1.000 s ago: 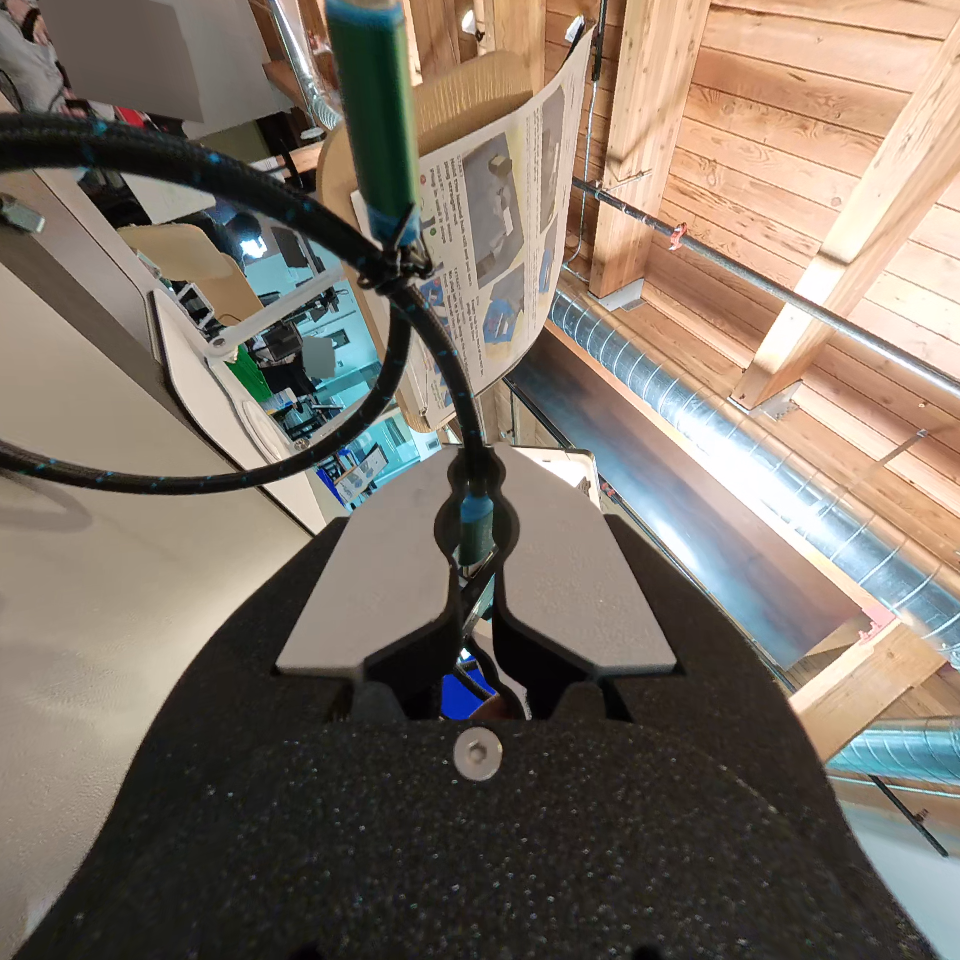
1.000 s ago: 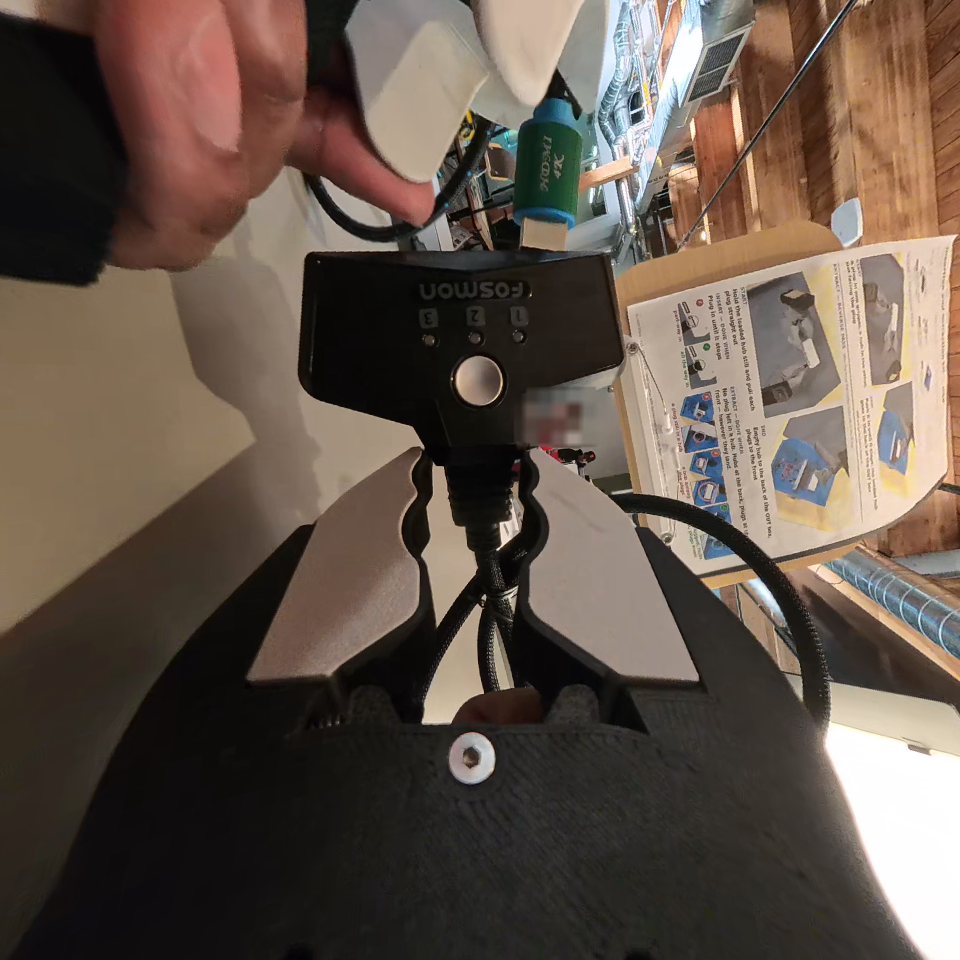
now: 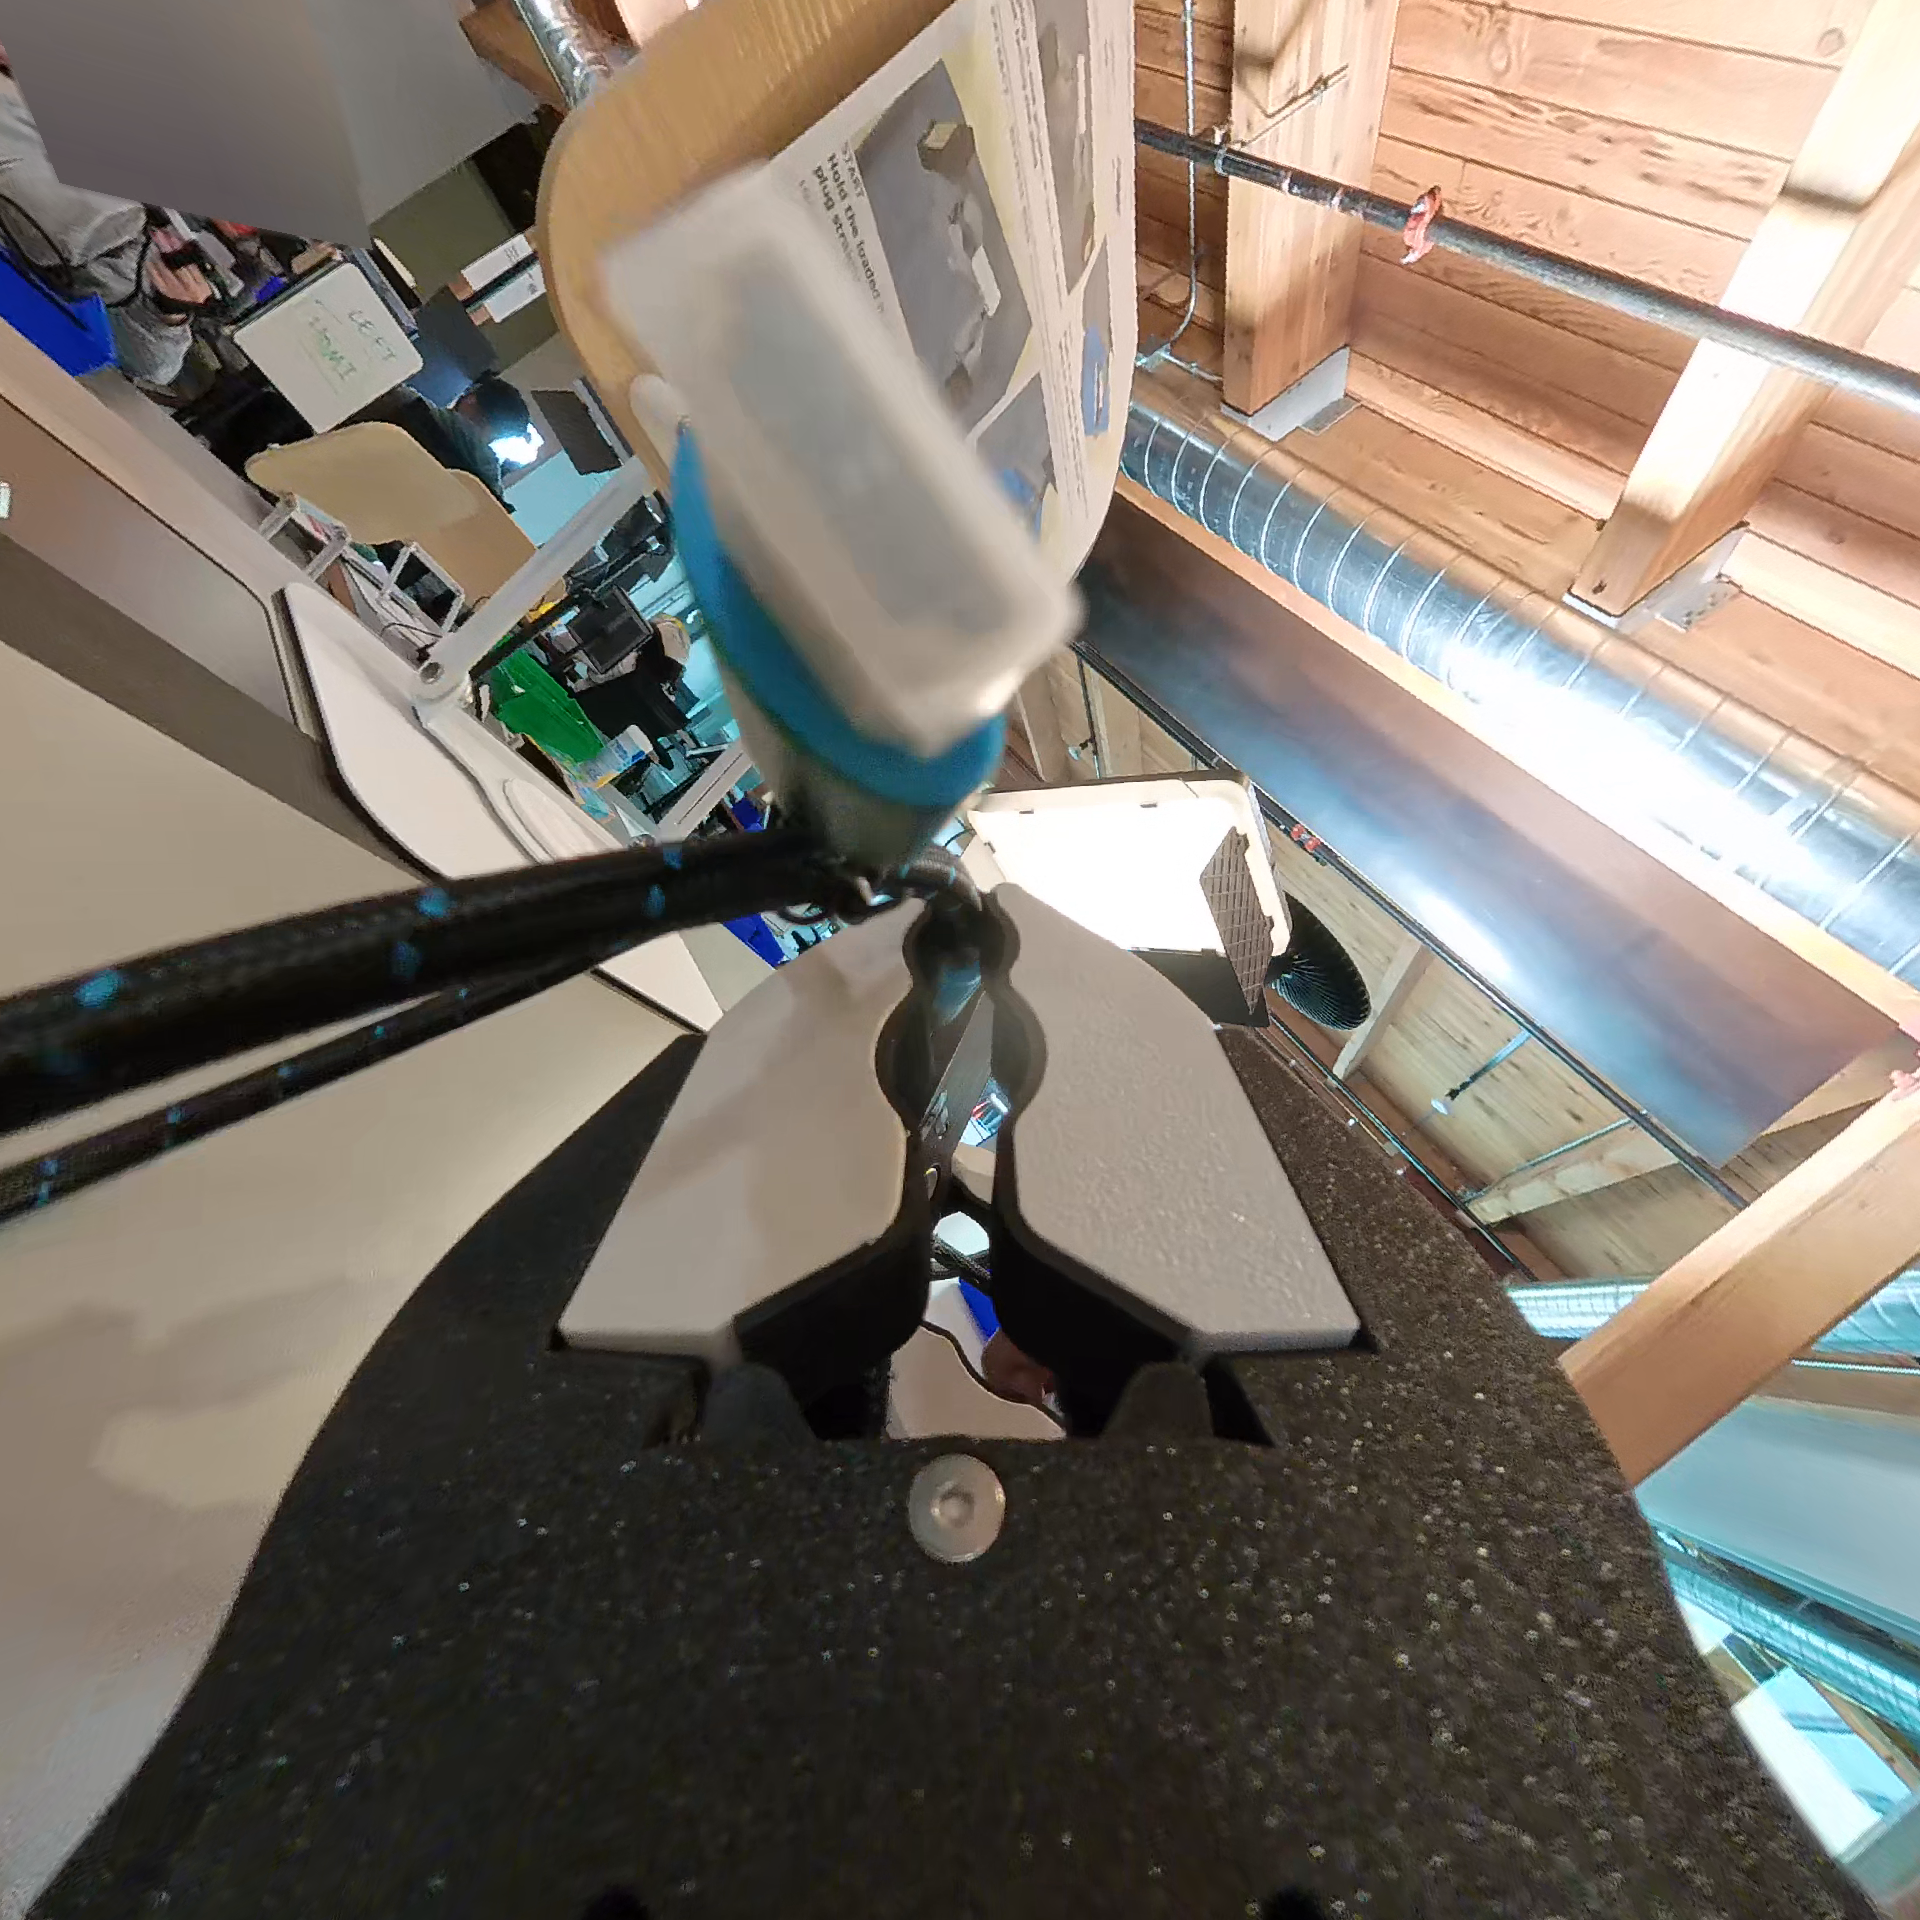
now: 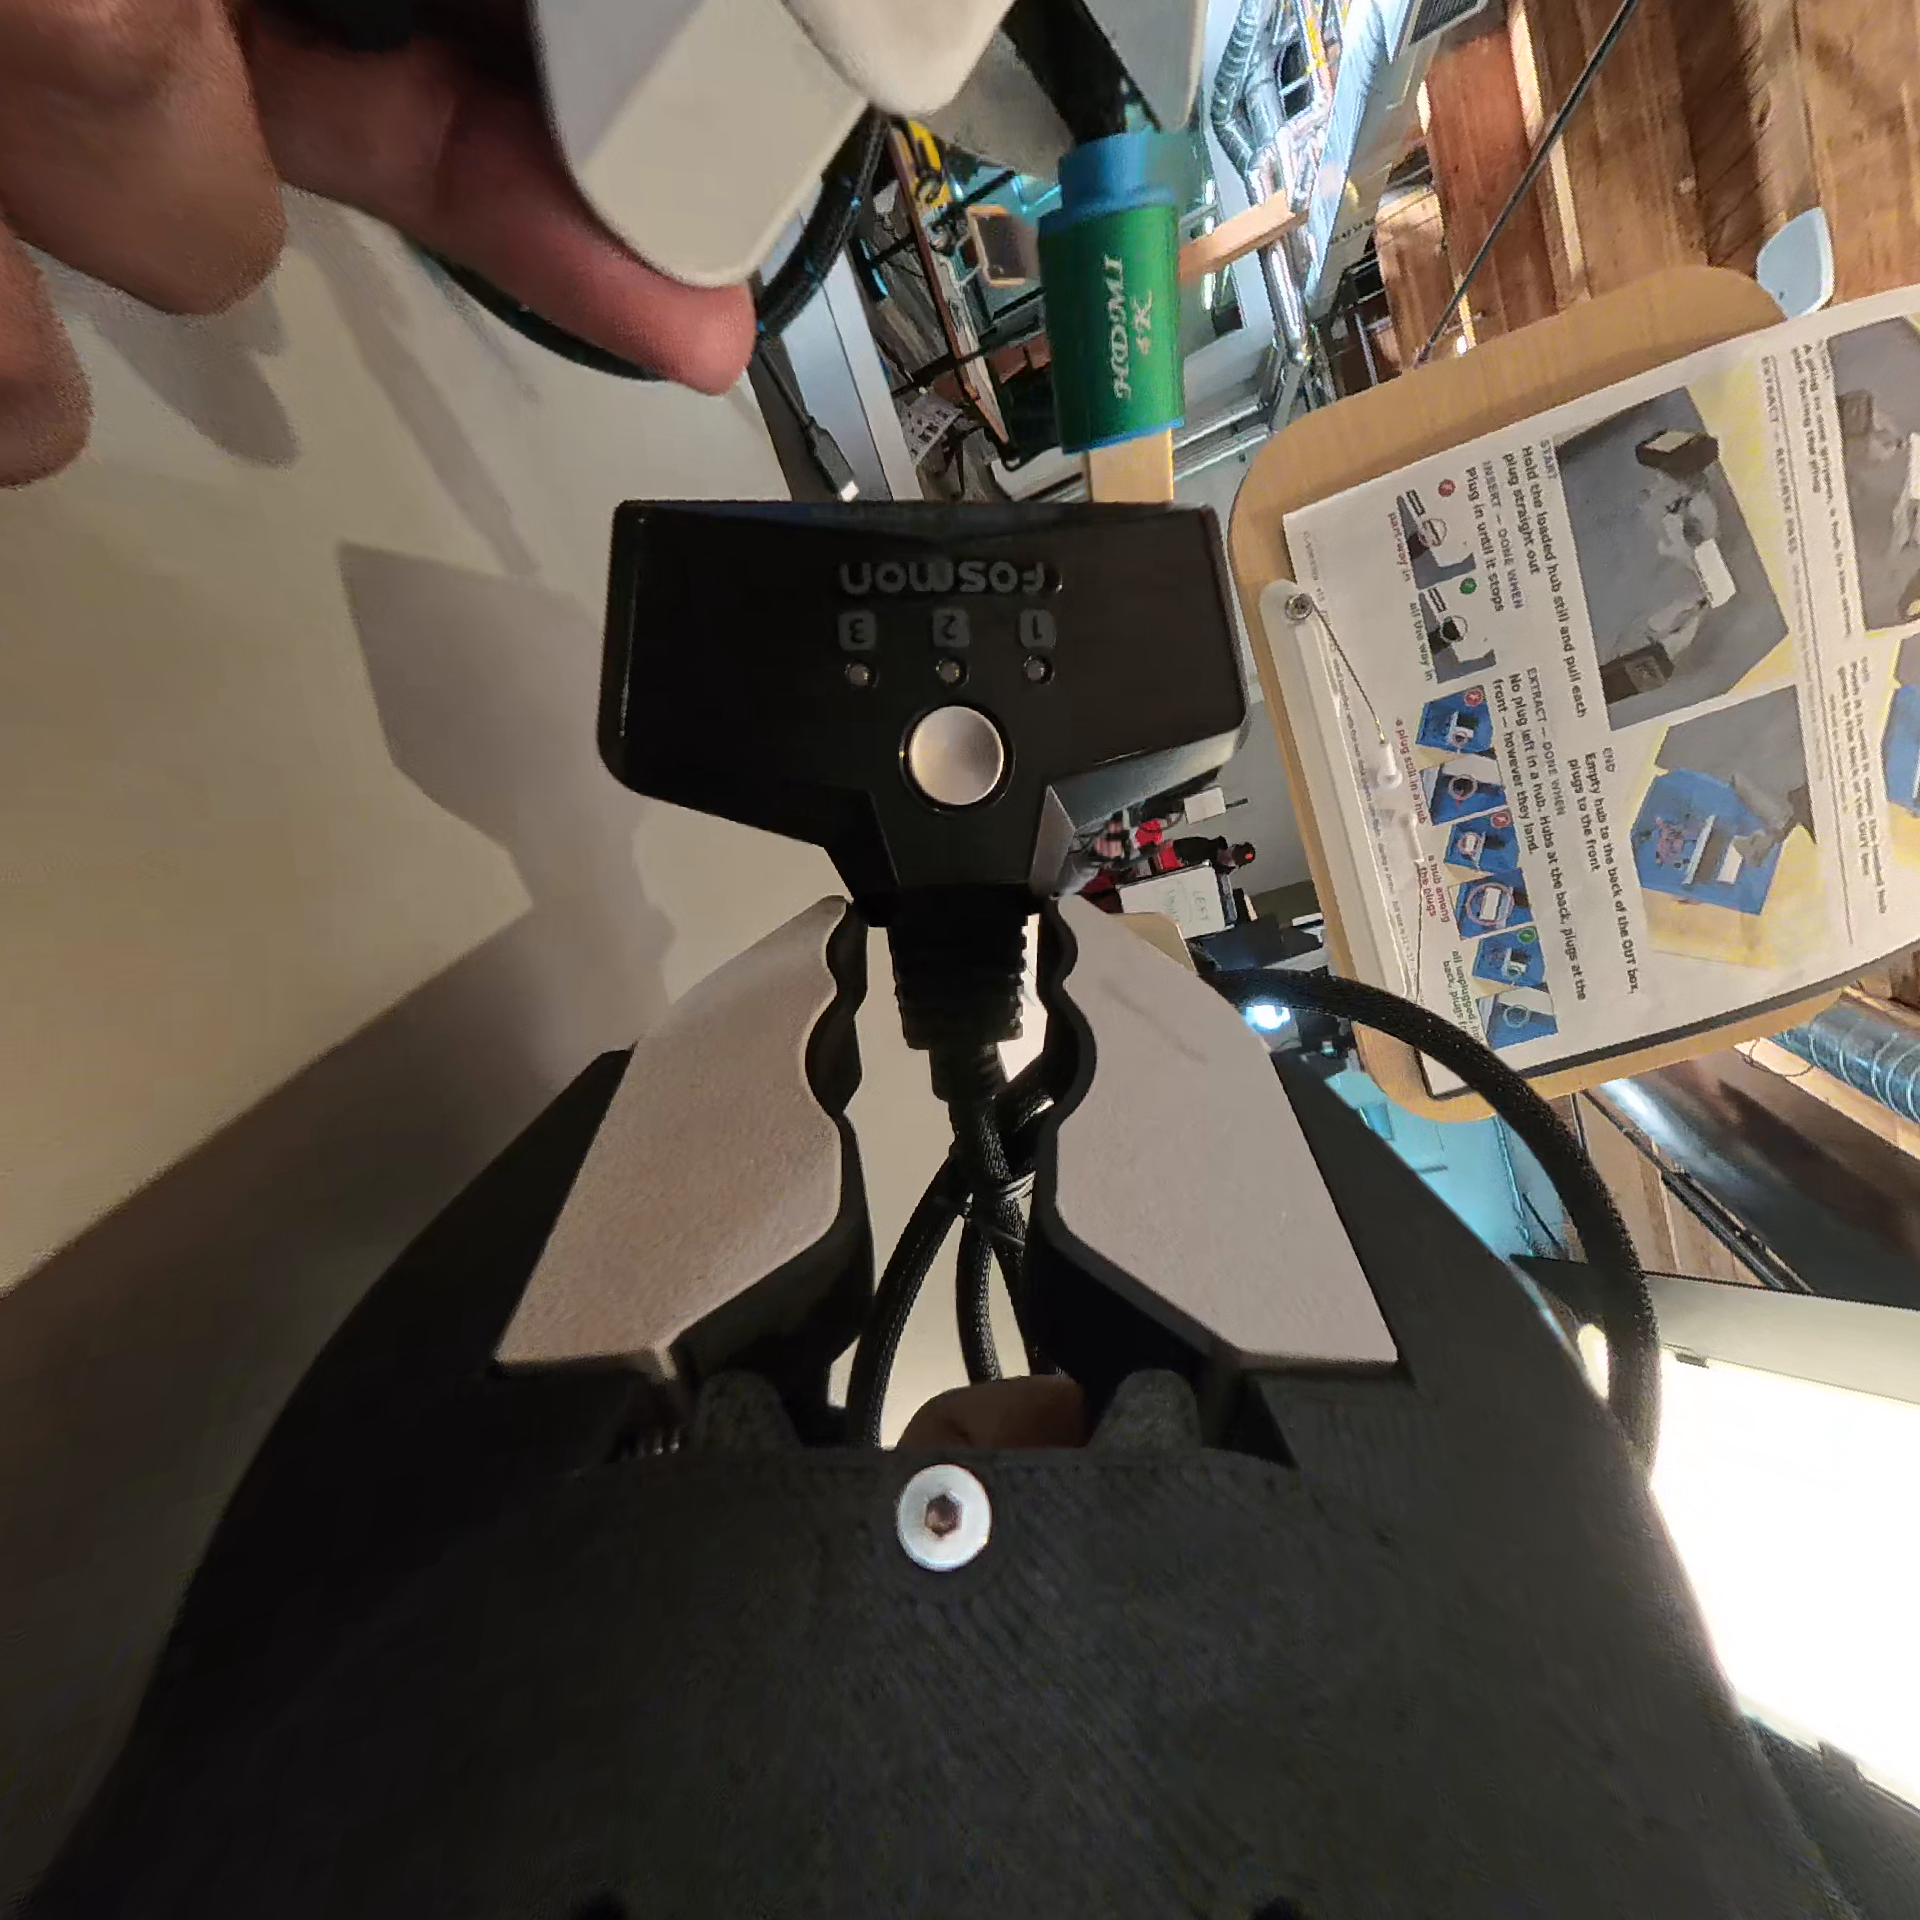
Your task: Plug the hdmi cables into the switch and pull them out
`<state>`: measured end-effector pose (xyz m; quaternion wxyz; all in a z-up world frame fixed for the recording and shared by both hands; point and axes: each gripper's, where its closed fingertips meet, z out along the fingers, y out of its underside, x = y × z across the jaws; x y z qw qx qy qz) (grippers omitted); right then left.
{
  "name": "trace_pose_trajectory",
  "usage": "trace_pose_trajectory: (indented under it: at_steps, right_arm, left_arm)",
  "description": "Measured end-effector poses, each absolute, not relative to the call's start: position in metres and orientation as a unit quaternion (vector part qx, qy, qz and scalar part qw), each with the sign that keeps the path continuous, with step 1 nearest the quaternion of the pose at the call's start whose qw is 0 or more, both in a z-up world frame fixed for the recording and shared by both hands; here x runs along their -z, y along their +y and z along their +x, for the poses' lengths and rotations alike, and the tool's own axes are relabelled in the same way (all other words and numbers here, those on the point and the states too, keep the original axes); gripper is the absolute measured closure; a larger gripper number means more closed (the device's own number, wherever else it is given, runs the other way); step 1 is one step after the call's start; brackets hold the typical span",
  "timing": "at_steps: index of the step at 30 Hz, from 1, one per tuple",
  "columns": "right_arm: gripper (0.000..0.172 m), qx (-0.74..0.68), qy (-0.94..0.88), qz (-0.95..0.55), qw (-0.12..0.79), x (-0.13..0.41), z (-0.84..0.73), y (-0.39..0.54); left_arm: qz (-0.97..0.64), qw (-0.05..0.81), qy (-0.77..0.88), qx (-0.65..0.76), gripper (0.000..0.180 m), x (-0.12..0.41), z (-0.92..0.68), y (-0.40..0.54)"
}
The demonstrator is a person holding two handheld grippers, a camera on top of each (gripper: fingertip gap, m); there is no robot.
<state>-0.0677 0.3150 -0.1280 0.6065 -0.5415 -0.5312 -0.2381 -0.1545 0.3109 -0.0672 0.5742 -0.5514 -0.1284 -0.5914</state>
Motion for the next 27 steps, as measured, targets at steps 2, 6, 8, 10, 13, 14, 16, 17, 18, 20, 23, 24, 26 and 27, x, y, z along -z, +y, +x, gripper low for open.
trace_pose_trajectory:
  at_steps: [2, 6, 8, 10, 13, 14, 16, 17, 18, 20, 23, 24, 26, 27]
  right_arm:
    - [0.14, 0.235, -0.531, -0.541, 0.608, 0.127, -0.068, 0.315]
    - [0.14, 0.223, -0.533, -0.536, 0.615, 0.126, -0.066, 0.316]
    - [0.14, 0.213, -0.537, -0.53, 0.621, 0.126, -0.065, 0.316]
    - [0.14, 0.206, -0.541, -0.523, 0.626, 0.125, -0.063, 0.317]
    - [0.14, 0.212, -0.546, -0.511, 0.629, 0.124, -0.061, 0.317]
    - [0.14, 0.212, -0.55, -0.507, 0.629, 0.124, -0.061, 0.317]
    - [0.14, 0.215, -0.559, -0.497, 0.627, 0.125, -0.06, 0.317]
    - [0.14, 0.219, -0.565, -0.492, 0.626, 0.126, -0.06, 0.317]
    - [0.141, 0.225, -0.57, -0.486, 0.623, 0.126, -0.059, 0.317]
    - [0.141, 0.235, -0.579, -0.477, 0.618, 0.128, -0.058, 0.317]
    - [0.141, 0.24, -0.592, -0.47, 0.61, 0.131, -0.057, 0.316]
    - [0.141, 0.24, -0.592, -0.471, 0.608, 0.131, -0.057, 0.316]
    - [0.141, 0.239, -0.59, -0.477, 0.606, 0.13, -0.057, 0.316]
    - [0.141, 0.235, -0.588, -0.481, 0.606, 0.131, -0.056, 0.317]
  left_arm:
    - [-0.556, 0.572, -0.121, 0.591, 0.175, 0.067, -0.154, 0.311]
    - [-0.557, 0.556, -0.107, 0.608, 0.175, 0.068, -0.153, 0.311]
    - [-0.56, 0.542, -0.093, 0.619, 0.175, 0.067, -0.151, 0.311]
    - [-0.562, 0.523, -0.079, 0.636, 0.175, 0.067, -0.149, 0.31]
    - [-0.571, 0.499, -0.065, 0.648, 0.175, 0.069, -0.147, 0.31]
    - [-0.575, 0.494, -0.064, 0.649, 0.175, 0.07, -0.147, 0.31]
    - [-0.585, 0.486, -0.059, 0.647, 0.175, 0.072, -0.146, 0.309]
    - [-0.592, 0.48, -0.055, 0.645, 0.175, 0.074, -0.146, 0.309]
    - [-0.597, 0.476, -0.052, 0.643, 0.175, 0.075, -0.145, 0.309]
    - [-0.607, 0.467, -0.045, 0.642, 0.175, 0.077, -0.144, 0.308]
    - [-0.615, 0.462, -0.039, 0.638, 0.176, 0.08, -0.143, 0.308]
    - [-0.612, 0.465, -0.039, 0.638, 0.175, 0.08, -0.143, 0.308]
    - [-0.605, 0.469, -0.041, 0.642, 0.175, 0.079, -0.142, 0.308]
    - [-0.604, 0.472, -0.039, 0.641, 0.175, 0.079, -0.141, 0.308]
